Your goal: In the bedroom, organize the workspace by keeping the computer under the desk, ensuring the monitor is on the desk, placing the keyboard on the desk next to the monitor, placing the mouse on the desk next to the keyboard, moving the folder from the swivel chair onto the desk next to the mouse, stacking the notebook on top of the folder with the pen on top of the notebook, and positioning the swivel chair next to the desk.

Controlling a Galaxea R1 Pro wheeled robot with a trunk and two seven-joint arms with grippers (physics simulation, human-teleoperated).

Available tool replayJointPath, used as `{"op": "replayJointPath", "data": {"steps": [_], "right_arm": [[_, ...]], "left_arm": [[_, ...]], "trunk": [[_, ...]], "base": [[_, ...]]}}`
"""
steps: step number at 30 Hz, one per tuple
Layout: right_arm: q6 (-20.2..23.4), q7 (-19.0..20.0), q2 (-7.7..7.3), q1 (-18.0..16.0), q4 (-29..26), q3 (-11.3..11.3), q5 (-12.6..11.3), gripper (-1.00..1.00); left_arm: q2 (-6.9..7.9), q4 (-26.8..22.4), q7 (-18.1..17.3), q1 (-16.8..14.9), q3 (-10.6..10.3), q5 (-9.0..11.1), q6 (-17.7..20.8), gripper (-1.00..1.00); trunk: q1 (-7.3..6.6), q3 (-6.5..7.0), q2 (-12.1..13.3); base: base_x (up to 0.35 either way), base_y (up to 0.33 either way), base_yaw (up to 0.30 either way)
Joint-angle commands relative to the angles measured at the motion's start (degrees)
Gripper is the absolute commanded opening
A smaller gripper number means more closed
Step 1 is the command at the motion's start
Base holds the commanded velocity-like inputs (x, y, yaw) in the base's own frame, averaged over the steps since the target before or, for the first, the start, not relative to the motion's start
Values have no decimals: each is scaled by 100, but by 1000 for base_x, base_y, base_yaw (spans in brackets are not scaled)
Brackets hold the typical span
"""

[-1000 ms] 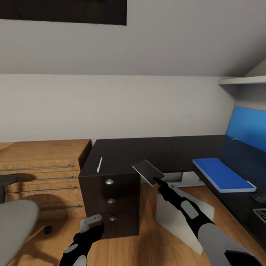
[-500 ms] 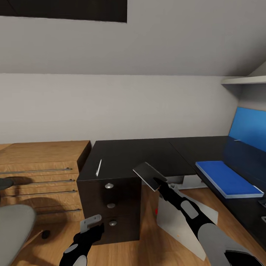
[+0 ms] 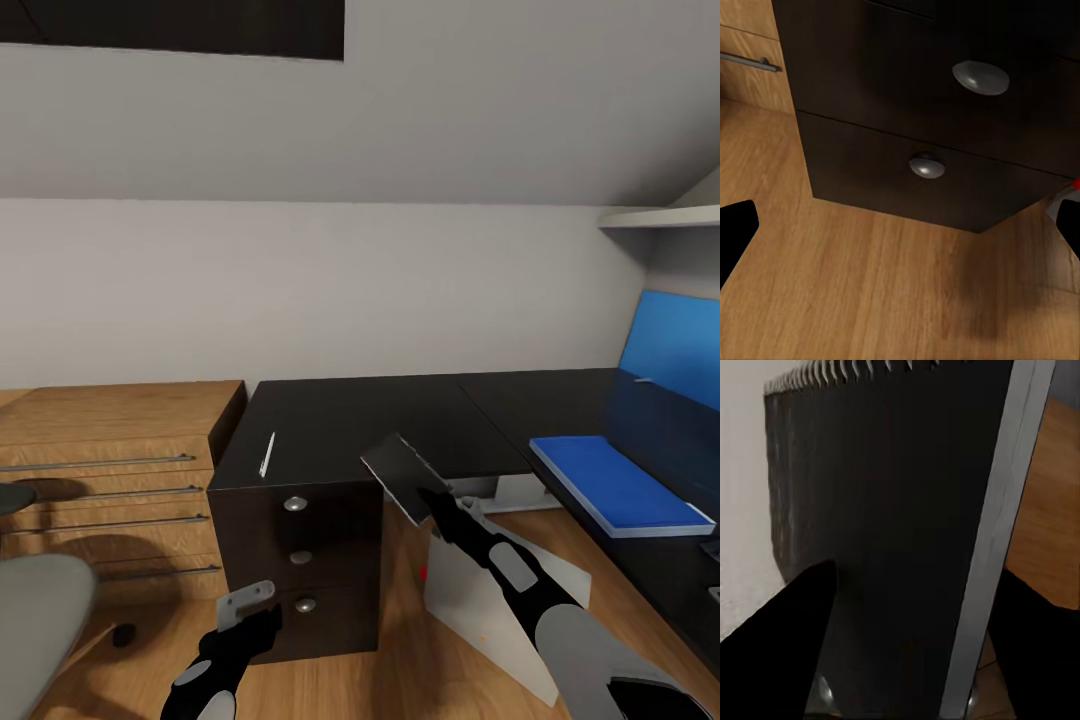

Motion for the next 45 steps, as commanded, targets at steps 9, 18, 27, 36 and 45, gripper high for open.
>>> {"op": "replayJointPath", "data": {"steps": [9, 18, 27, 36, 45], "right_arm": [[46, 17, 1, -4, -13, -24, -42, -100], [50, 37, -4, -4, -43, -29, -50, -100], [60, 645, -31, -4, -57, -25, -53, -100], [85, 884, -41, -4, -60, -22, -46, -100], [103, 887, -106, -4, -198, -24, -50, -100]], "left_arm": [[6, -5, 43, -6, -14, 27, 14, 100], [8, -7, 43, -6, -14, 27, 11, 100], [6, -5, 43, -6, -14, 27, 13, 100], [6, -1, 43, -6, -14, 27, 13, 100], [6, 10, 43, -6, -14, 27, 14, 100]], "trunk": [[-1, -6, -3], [-1, -6, -3], [-1, -6, -3], [-176, 138, 318], [-374, 299, 679]], "base": [[0, 0, 0], [0, 0, 0], [0, 0, 0], [0, 0, 0], [0, 0, 0]]}}
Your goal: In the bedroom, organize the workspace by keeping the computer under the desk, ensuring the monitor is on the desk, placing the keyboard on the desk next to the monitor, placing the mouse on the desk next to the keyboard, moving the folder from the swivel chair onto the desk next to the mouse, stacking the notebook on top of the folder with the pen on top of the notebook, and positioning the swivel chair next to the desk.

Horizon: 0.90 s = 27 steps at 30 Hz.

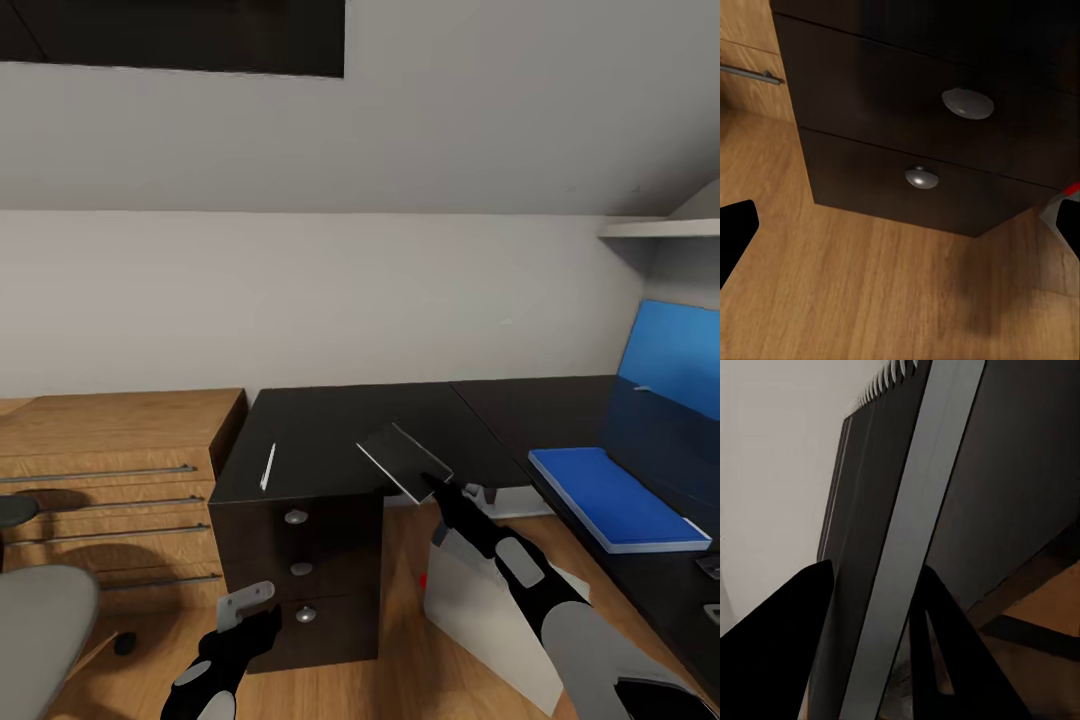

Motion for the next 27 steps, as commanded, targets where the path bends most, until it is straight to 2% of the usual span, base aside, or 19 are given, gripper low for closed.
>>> {"op": "replayJointPath", "data": {"steps": [1, 6, 7, 12, 20, 23, 26, 27], "right_arm": [[47, 7, -9, -3, -41, -12, -25, -100], [162, 2, -148, 4, -368, -12, -24, -100], [300, 5, -272, 5, -484, -12, -25, -100], [365, 0, -336, 6, -615, -11, -21, -100], [381, -74, -356, 143, -1373, 4, 24, -100], [416, -406, -358, 375, -1955, 5, 33, -100], [424, -612, -358, 463, -2184, 5, 31, -100], [429, -983, -358, 622, -2494, 2, 27, -100]], "left_arm": [[6, -7, 43, -6, -14, 28, 14, 100], [-4, 63, 43, -6, -15, 22, 14, 100], [-9, 154, 41, -6, -20, 14, 13, 100], [-11, 231, 40, -6, -22, 11, 13, 100], [-12, 384, 50, -6, -22, 10, 12, 100], [-12, 448, 51, -6, -22, 10, 13, 100], [-12, 473, 51, -6, -22, 10, 13, 100], [-12, 508, 52, -6, -25, 10, 14, 100]], "trunk": [[-23, 12, 39], [-133, 102, 239], [-155, 120, 279], [-221, 174, 399], [-221, 174, 399], [-221, 174, 399], [-221, 174, 399], [-221, 174, 399]], "base": [[0, 0, 0], [0, 0, -47], [0, 0, -222], [0, 0, -247], [0, 0, -266], [0, 0, -269], [0, 0, -270], [0, 0, -270]]}}
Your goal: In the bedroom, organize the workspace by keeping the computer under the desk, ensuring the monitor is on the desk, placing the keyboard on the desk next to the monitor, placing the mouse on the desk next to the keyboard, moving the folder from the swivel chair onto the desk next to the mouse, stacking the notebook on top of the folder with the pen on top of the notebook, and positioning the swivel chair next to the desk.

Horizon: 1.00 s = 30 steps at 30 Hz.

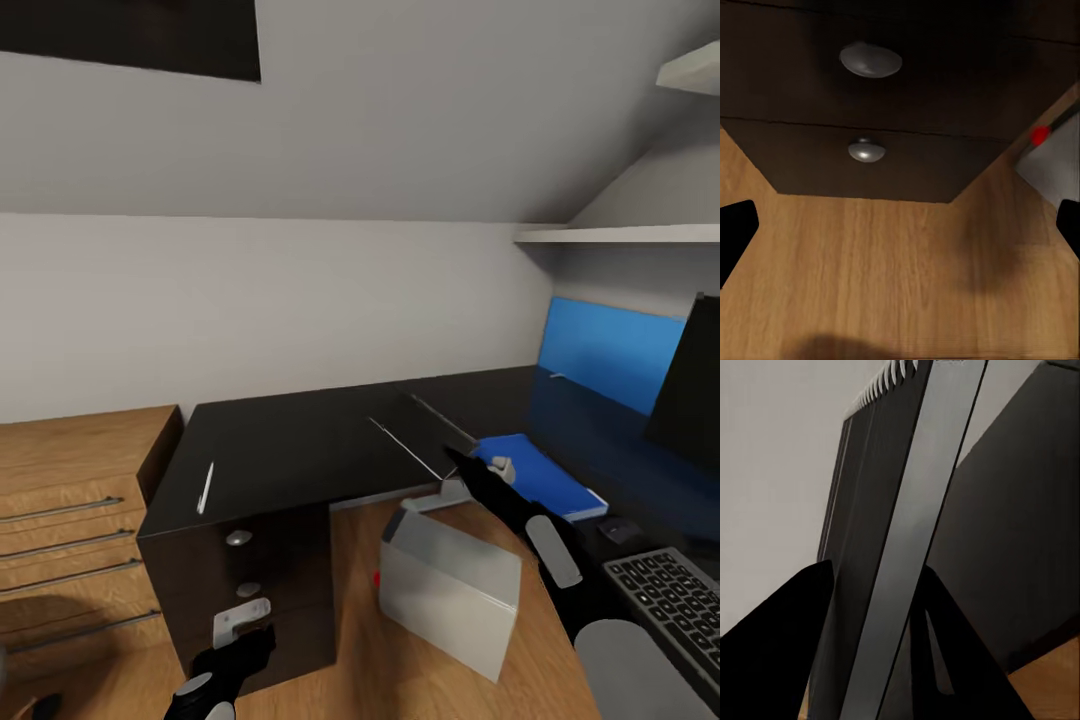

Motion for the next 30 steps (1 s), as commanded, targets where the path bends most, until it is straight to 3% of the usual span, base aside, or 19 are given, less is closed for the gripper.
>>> {"op": "replayJointPath", "data": {"steps": [1, 6, 7, 18, 30], "right_arm": [[60, -77, 3, 23, -67, -14, -75, -100], [61, -601, 2, 109, -304, -24, -94, -100], [62, -850, 2, 130, -371, -34, -108, -100], [204, -986, 2, 140, -409, -339, -188, -100], [287, -1009, 18, 140, -403, -406, -274, -100]], "left_arm": [[6, 2, 43, -6, -16, 27, 14, 100], [2, 15, 43, -6, -16, 27, 13, 100], [-5, 22, 43, -6, -20, 29, 12, 100], [-134, 125, 43, -6, -14, 15, 10, 100], [-152, 144, 43, -6, -13, 11, 5, 100]], "trunk": [[-1, -6, -3], [-1, -6, -3], [-1, -6, -3], [-1, -9, -3], [-1, -64, -3]], "base": [[0, 0, -270], [0, 0, -270], [0, 0, -270], [0, 0, -270], [0, 0, -229]]}}
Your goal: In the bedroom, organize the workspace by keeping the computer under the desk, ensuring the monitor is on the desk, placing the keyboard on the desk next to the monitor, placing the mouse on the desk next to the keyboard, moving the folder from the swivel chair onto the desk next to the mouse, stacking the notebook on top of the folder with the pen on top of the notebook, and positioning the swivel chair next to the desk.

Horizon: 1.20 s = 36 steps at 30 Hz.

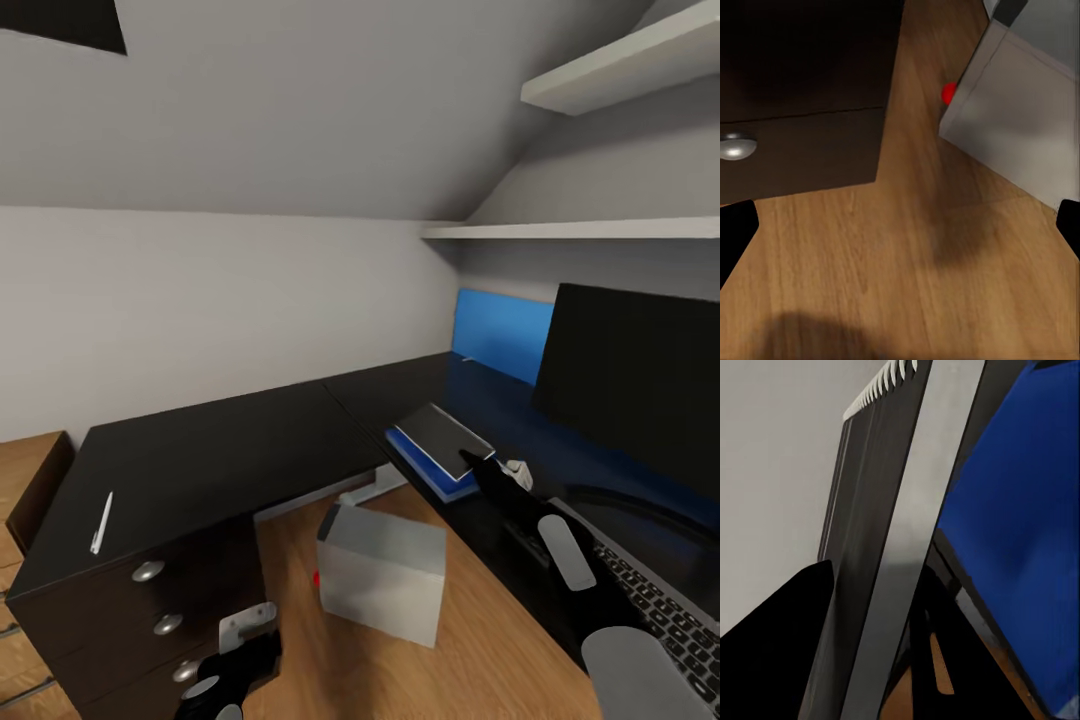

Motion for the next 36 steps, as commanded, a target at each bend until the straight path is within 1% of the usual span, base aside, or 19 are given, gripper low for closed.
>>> {"op": "replayJointPath", "data": {"steps": [1, 10, 14, 22, 23, 24, 26, 28, 31, 32, 33, 34, 36], "right_arm": [[47, 7, 3, -5, -1, -17, -45, -100], [60, 46, 0, -5, 20, -20, -63, -100], [20, 54, 23, -5, 67, -16, -67, -100], [16, 119, 22, -5, 129, -23, -81, -100], [17, 147, 22, -5, 130, -23, -104, -100], [8, 192, 27, -5, 129, -17, -181, -100], [-20, 189, 43, -5, 123, -14, -216, -100], [-65, 95, 76, -5, 118, -27, -245, -100], [-85, -240, 94, -5, 112, -53, -267, -100], [-92, -472, 102, -5, 108, -89, -301, -100], [-93, -585, 105, -5, 106, -107, -329, -100], [-95, -782, 115, -5, 96, -136, -410, -100], [-97, -924, 128, -5, 83, -156, -521, -100]], "left_arm": [[6, -8, 43, -6, -15, 27, 14, 100], [6, 15, 43, -6, -15, 26, 14, 100], [6, 17, 43, -6, -15, 19, 14, 100], [6, 19, 43, -6, -15, 17, 14, 100], [6, 17, 43, -6, -15, 17, 14, 100], [6, 18, 43, -6, -15, 17, 14, 100], [6, 18, 43, -6, -15, 17, 14, 100], [6, 19, 43, -6, -15, 17, 14, 100], [6, 19, 43, -6, -15, 17, 14, 100], [6, 19, 43, -6, -15, 17, 14, 100], [6, 19, 43, -6, -15, 17, 14, 100], [6, 19, 43, -6, -15, 17, 14, 100], [6, 18, 43, -6, -15, 17, 14, 100]], "trunk": [[-1, -13, -3], [-1, -80, -3], [-1, -87, -3], [-1, -89, -3], [-1, -89, -3], [-1, -89, -3], [-1, -89, -3], [-1, -89, -3], [-1, -89, -3], [-1, -89, -3], [-1, -89, -3], [-1, -89, -3], [-1, -89, -3]], "base": [[0, 0, -156], [0, 0, -80], [0, 0, -9], [0, 0, 0], [0, 0, 0], [0, 0, 0], [0, 0, 0], [0, 0, 0], [0, 0, 0], [0, 0, 0], [0, 0, 0], [0, 0, 0], [0, 0, 0]]}}
